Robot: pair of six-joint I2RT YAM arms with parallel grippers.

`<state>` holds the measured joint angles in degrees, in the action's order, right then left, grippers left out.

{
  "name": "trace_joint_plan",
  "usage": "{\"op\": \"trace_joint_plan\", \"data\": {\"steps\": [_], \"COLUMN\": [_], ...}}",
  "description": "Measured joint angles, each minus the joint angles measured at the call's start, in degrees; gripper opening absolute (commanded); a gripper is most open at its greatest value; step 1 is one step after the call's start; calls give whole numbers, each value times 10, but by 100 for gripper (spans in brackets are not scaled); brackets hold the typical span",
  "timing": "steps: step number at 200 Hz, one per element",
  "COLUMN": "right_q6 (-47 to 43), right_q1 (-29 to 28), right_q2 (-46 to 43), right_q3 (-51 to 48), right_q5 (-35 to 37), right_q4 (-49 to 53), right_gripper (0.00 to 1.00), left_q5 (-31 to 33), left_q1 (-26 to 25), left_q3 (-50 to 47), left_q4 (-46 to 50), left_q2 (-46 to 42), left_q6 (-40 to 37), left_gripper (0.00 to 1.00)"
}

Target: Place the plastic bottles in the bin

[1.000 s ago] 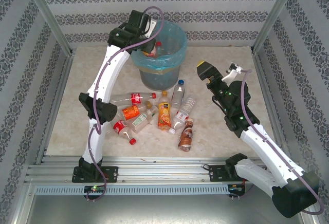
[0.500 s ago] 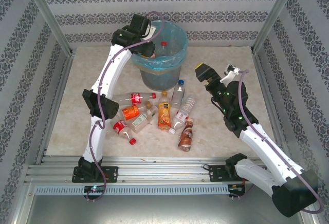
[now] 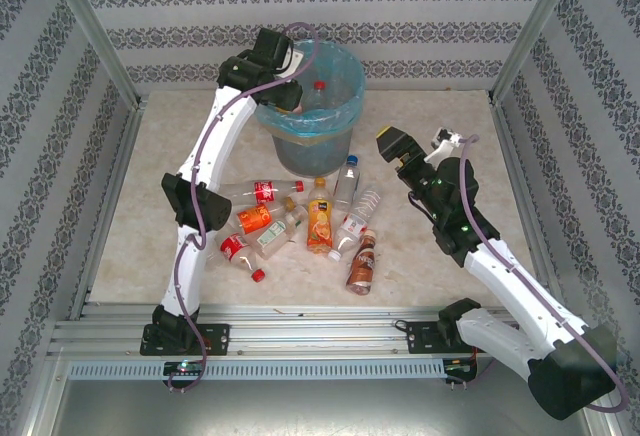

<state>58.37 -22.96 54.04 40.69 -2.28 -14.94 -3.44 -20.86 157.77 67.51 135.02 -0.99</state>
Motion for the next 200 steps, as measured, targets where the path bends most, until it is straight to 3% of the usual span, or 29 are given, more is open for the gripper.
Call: {"op": "trace_joint_plan", "data": {"steps": [13, 28, 69, 88, 106, 200], "right_q6": [0, 0, 0, 0, 0, -28], "right_q1": [0, 0, 0, 0, -1, -21], "right_q2": [0, -1, -1, -1, 0, 29], "right_q3": [-1, -1, -1, -1, -1, 48], "right_q5": [0, 0, 0, -1, -1, -7], "right_q4": [2, 2, 2, 2, 2, 36], "right_gripper": [98, 98, 98, 98, 98, 95], "left_q5": [0, -7, -43, -69, -87, -94], "left_q1": [1, 4, 7, 7, 7, 3], "left_q3": [3, 6, 0, -2, -7, -12], "left_q4": [0, 0, -15, -34, -58, -163], "left_q2": [3, 4, 10, 5, -6, -156], "left_q6": [0, 0, 19, 33, 45, 58], "left_gripper": [17, 38, 58, 62, 76, 76]}}
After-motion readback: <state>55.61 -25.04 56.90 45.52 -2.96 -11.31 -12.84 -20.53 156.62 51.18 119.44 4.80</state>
